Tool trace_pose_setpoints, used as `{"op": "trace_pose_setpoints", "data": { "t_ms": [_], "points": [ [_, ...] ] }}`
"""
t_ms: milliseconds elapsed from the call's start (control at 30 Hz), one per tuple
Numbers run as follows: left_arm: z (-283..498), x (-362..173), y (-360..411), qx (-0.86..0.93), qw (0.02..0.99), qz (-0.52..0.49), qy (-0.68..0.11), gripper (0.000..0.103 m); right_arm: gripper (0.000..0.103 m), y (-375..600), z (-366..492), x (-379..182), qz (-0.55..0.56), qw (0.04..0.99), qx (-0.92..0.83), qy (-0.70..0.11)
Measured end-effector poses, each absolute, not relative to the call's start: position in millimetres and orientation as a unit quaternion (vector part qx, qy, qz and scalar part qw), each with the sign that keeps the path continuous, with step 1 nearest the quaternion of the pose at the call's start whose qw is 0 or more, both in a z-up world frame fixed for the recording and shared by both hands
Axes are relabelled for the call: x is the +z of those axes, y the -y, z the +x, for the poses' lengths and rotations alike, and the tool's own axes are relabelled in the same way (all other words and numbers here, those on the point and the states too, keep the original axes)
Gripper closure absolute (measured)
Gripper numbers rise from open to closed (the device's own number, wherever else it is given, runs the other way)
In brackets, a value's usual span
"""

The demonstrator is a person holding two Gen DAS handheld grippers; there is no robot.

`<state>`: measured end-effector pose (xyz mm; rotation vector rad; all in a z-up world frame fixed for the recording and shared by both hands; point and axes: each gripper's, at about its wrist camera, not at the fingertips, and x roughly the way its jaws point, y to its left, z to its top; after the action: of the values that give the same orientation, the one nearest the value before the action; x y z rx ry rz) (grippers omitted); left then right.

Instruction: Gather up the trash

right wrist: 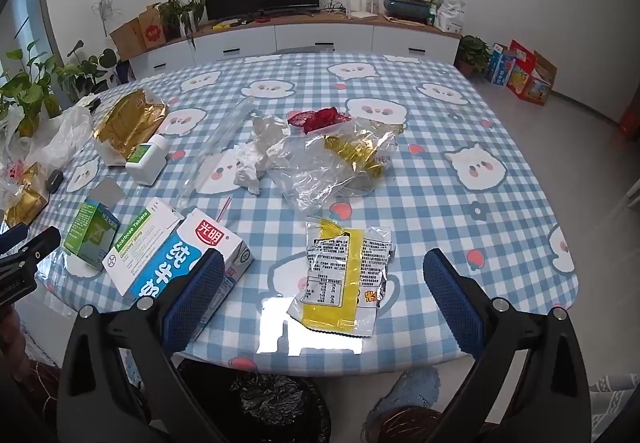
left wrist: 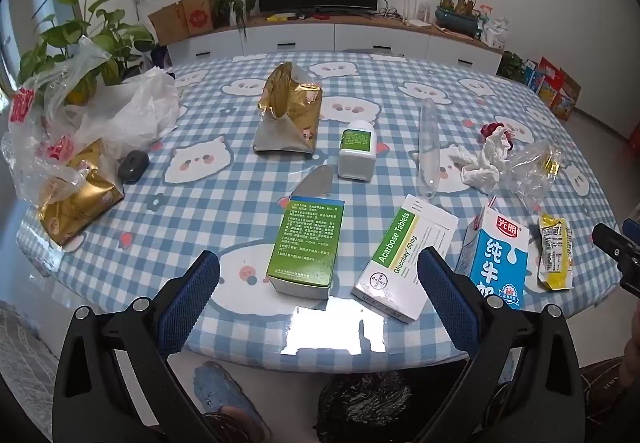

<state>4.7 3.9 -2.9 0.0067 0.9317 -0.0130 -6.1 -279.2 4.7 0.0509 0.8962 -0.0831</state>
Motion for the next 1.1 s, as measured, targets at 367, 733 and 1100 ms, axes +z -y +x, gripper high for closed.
{"op": "trace_pose_setpoints", "data": {
  "t_ms": [367,733,1100],
  "points": [
    [2.4,-4.4,5.1,-0.016,0.897,0.009,-0.441,0.006,0.008,273.0,0.8,6.9,0.022,0.898,-0.037,-0.438],
    [3.8,-7.7,0.1,-0.002,0.898,0.010,-0.440,0.006,0.007,271.0,-2.4,0.3,0.018,0.900,-0.040,-0.435],
    [0.9,-0.8,1.9,-0.002,0.901,0.014,-0.434,0.006,0.008,273.2,-2.7,-0.4,0.016,0.900,-0.045,-0.433]
  ]
}}
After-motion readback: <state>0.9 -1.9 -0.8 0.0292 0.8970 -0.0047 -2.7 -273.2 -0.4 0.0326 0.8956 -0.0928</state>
